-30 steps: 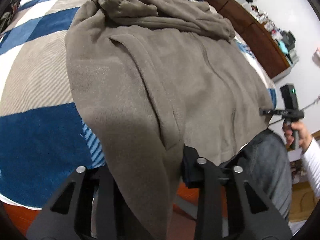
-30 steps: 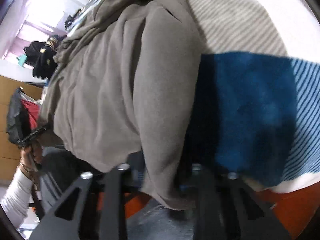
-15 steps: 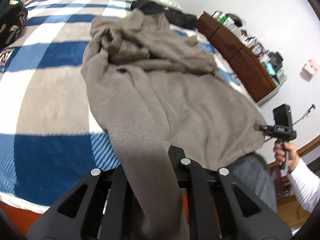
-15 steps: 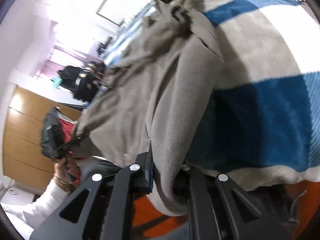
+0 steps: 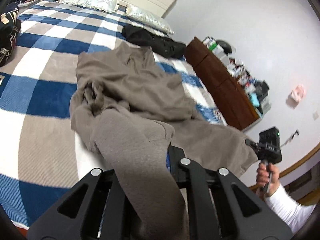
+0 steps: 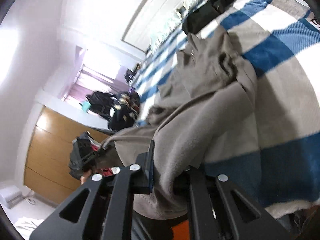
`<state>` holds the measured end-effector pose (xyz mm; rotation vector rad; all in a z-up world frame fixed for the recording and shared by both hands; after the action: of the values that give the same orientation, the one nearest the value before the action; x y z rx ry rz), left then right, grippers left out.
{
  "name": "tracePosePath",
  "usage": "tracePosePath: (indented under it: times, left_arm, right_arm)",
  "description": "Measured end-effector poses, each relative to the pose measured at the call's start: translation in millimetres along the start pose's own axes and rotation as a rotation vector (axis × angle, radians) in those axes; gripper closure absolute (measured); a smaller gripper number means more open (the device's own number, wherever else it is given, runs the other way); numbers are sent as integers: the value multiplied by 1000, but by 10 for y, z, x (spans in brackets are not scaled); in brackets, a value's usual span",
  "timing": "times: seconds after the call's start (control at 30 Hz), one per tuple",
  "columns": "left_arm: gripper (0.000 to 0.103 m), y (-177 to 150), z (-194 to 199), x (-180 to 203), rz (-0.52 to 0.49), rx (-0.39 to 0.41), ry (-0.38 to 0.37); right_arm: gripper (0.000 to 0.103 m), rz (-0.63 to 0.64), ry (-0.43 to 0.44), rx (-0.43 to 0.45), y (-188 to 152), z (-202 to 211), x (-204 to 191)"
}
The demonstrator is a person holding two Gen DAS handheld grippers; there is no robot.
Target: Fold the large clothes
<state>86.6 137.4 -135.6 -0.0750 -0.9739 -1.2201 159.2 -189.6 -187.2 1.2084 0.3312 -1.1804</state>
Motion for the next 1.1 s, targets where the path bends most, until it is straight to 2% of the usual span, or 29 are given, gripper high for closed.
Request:
tracePosePath:
  times: [0.27, 0.53, 0.77, 0.9, 1.1]
  left_arm:
    - [94, 829, 26, 42, 88, 56, -32]
    - [94, 1637, -271, -203, 190, 86, -25]
    - [94, 2387, -971, -719, 273, 64, 18]
    - [94, 2648, -1497, -1050, 316, 28, 35]
    - [94, 3038, -2232, -1584, 400, -10, 49]
  right_arm:
    - [93, -10, 11, 113, 883, -16, -85]
    - [93, -53, -25, 199, 1731, -326, 199]
    - [93, -86, -108, 172, 2465, -985, 850]
    - [94, -94, -166, 110, 2756, -1497, 1321]
    - [93, -132, -192, 84, 3162, -2090, 2008]
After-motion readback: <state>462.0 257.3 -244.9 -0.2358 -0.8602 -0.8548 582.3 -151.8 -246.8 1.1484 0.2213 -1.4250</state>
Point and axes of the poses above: each gripper's, at about its wrist camera, not at the fingertips, and z roughly against the way its jaws point, x to its right, y to its top, the point moved 8 cm from there along -z, roughly the way its jaws point, and after that the axes turned 11 degrees about z, right-handed, at the moved point
